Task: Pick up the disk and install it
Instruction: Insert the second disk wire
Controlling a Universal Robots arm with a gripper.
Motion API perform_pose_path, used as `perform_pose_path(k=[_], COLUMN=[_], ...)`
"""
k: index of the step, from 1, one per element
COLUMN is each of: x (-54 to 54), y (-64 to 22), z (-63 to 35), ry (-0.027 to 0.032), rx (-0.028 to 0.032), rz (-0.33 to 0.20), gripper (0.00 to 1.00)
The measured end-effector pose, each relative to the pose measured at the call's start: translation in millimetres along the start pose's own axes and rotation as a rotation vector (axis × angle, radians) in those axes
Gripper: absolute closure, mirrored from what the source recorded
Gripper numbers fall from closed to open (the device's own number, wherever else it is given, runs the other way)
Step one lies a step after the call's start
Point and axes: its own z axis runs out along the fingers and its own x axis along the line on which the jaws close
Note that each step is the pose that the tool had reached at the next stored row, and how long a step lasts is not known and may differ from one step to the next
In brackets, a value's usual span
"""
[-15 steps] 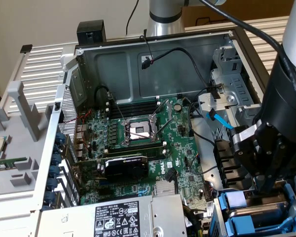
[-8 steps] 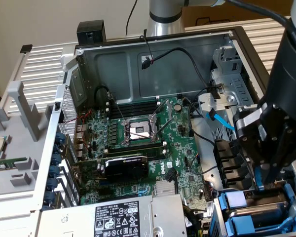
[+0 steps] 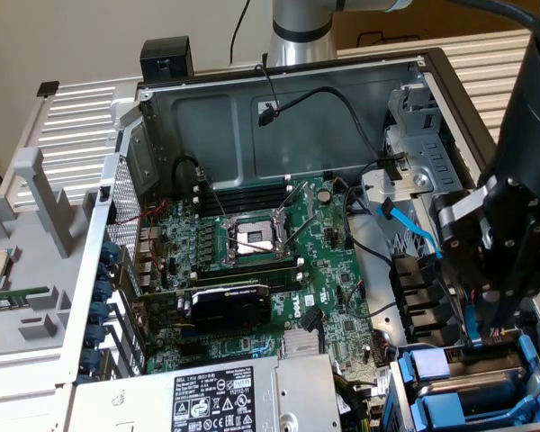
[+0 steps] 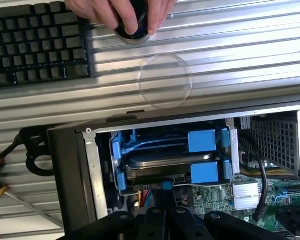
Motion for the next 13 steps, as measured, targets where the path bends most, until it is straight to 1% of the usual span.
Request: perform_pose_path(k=[13], x=[8.3], y=[-1.3], z=[-0.4], ry=[0.0000], rx=[-0.0002], rz=[0.000], gripper=[0.89])
